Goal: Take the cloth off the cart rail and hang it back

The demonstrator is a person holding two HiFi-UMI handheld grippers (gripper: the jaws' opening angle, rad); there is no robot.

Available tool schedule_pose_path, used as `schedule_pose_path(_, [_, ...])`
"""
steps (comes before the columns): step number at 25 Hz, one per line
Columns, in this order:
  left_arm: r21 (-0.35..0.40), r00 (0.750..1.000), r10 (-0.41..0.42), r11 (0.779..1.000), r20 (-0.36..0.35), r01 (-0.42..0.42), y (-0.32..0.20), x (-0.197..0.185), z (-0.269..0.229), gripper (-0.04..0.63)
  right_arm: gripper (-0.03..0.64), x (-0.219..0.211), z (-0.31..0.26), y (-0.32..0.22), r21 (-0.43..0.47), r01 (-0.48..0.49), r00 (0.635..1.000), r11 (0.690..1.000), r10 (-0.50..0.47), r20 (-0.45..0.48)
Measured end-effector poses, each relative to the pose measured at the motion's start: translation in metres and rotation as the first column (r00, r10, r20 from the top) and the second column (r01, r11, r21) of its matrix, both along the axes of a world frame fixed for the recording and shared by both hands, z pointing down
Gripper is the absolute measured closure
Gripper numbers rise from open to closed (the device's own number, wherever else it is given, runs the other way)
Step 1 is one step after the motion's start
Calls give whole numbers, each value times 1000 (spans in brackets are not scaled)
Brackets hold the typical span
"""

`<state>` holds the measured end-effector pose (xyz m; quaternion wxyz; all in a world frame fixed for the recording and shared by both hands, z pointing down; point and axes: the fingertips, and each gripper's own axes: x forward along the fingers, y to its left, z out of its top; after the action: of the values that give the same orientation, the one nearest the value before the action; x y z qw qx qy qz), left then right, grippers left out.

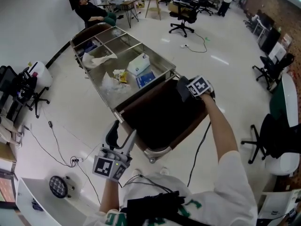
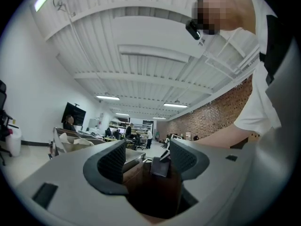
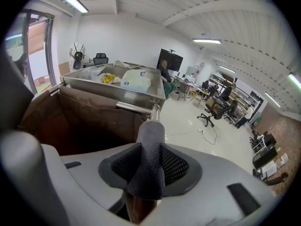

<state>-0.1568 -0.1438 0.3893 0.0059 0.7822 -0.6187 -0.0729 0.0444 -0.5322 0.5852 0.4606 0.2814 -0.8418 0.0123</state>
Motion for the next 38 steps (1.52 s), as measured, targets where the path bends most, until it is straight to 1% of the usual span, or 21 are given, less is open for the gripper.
schedule_pose_path(2, [4, 1000, 13, 1000, 0, -13, -1, 1, -1, 325, 469, -3, -3, 4, 10, -2, 1000, 1000, 2, 13])
schedule_pose_path(5, [11, 999, 41, 999, -10, -41, -2, 7, -8, 325, 483, 2, -3, 2, 60, -9, 1000, 998, 10, -7])
schedule_pose_path(7, [13, 999, 49, 999, -5, -49, -2, 5, -5, 325, 511, 2, -8, 3, 82, -18, 1000, 996, 18, 11])
schedule_pose_path(8, [16, 999, 48, 999, 3, -48, -2, 1, -1, 325, 546, 2, -13, 4, 89, -25, 999, 996, 23, 24])
schedule_pose_path(10, [26, 999, 47, 999, 16, -47, -1, -6, 5, 325, 557, 3, -21, 7, 98, -37, 999, 995, 33, 40])
schedule_pose_path(11, [28, 998, 55, 998, 9, -55, -1, -4, 2, 325, 558, 5, -23, 8, 100, -42, 998, 994, 38, 49])
schedule_pose_path(14, [22, 996, 89, 996, -21, -89, -2, 4, -10, 325, 560, 8, -43, 19, 133, -61, 991, 989, 44, 123])
schedule_pose_path(17, [26, 994, 111, 994, -23, -110, -5, 3, -12, 325, 560, 0, -94, 42, 215, -56, 968, 975, 0, 252])
schedule_pose_path(20, [33, 992, 127, 991, -26, -126, -7, 3, -16, 325, 560, -3, -146, 77, 294, -74, 922, 953, -47, 384])
schedule_pose_path(22, [35, 990, 141, 990, -28, -140, -11, 3, -16, 325, 560, -2, -179, 106, 342, -94, 882, 935, -81, 464])
schedule_pose_path(26, [36, 986, 165, 986, -29, -164, -15, 7, -18, 325, 560, -4, -229, 174, 393, -131, 766, 910, -159, 623])
schedule_pose_path(29, [50, 985, 172, 984, -20, -170, -18, 6, -21, 325, 560, -5, -253, 226, 427, -168, 690, 889, -203, 695])
schedule_pose_path(31, [67, 988, 155, 986, -10, -154, -19, -2, -16, 325, 560, -5, -262, 257, 432, -203, 646, 879, -212, 734])
schedule_pose_path(33, [75, 988, 152, 986, -6, -151, -20, -7, -11, 325, 560, -5, -265, 285, 440, -229, 625, 868, -215, 750])
schedule_pose_path(35, [69, 987, 161, 985, -8, -160, -19, -6, -9, 325, 560, -4, -263, 307, 443, -252, 622, 860, -207, 755])
schedule_pose_path(36, [65, 986, 168, 984, -10, -167, -18, -4, -10, 325, 560, -2, -260, 315, 432, -263, 616, 862, -195, 763])
schedule_pose_path(38, [63, 981, 192, 980, -21, -190, -16, 6, -19, 325, 560, 1, -255, 327, 397, -280, 593, 874, -168, 788])
